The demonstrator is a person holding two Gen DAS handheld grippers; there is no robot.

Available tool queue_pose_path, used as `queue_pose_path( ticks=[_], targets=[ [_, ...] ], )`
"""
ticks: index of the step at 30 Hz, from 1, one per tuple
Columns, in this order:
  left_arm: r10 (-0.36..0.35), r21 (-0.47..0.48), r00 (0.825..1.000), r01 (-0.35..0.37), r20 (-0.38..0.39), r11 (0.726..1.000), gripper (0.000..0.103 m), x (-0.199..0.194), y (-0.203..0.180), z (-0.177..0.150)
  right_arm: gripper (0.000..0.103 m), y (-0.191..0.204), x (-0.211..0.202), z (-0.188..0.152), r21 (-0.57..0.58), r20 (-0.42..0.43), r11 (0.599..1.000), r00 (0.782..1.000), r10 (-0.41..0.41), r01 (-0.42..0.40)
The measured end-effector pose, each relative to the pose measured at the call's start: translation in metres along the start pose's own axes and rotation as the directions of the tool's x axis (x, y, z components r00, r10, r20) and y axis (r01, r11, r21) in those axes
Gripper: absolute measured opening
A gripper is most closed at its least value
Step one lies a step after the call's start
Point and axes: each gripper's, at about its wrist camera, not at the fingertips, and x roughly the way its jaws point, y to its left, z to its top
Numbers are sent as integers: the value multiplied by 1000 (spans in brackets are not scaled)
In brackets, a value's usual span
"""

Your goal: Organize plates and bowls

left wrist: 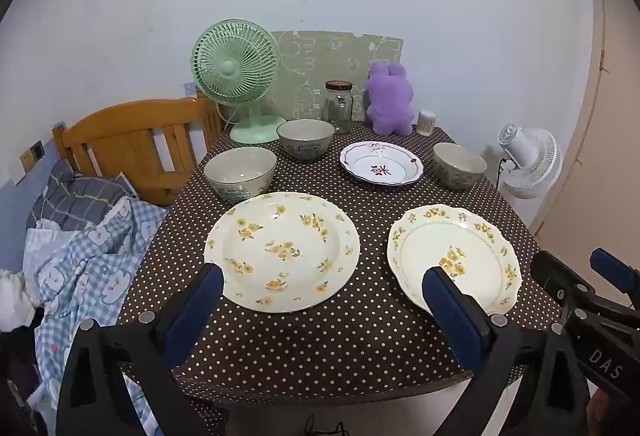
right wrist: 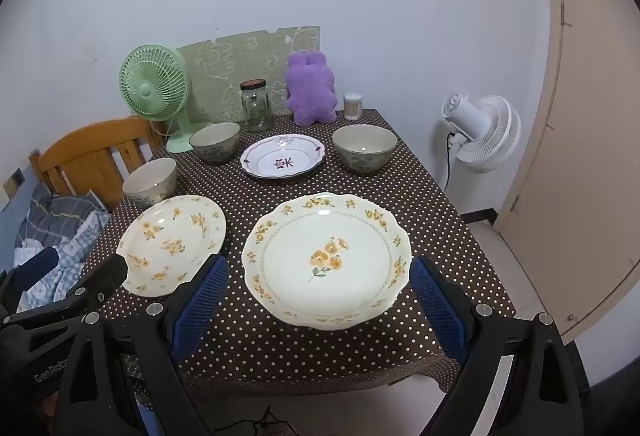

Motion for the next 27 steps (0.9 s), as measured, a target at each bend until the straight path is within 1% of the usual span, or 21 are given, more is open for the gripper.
queue_pose_path(
  ticks=[13,27],
  targets=[
    [-6,9,1000,6,6,1000,100,-7,4,2,94,1,-2,-1,5,0,1000,1000,2,-2],
    [2,5,1000,-2,4,1000,99,-3,3,0,94,4,-4,-3,5,1,1000,1000,2,-2]
  ],
)
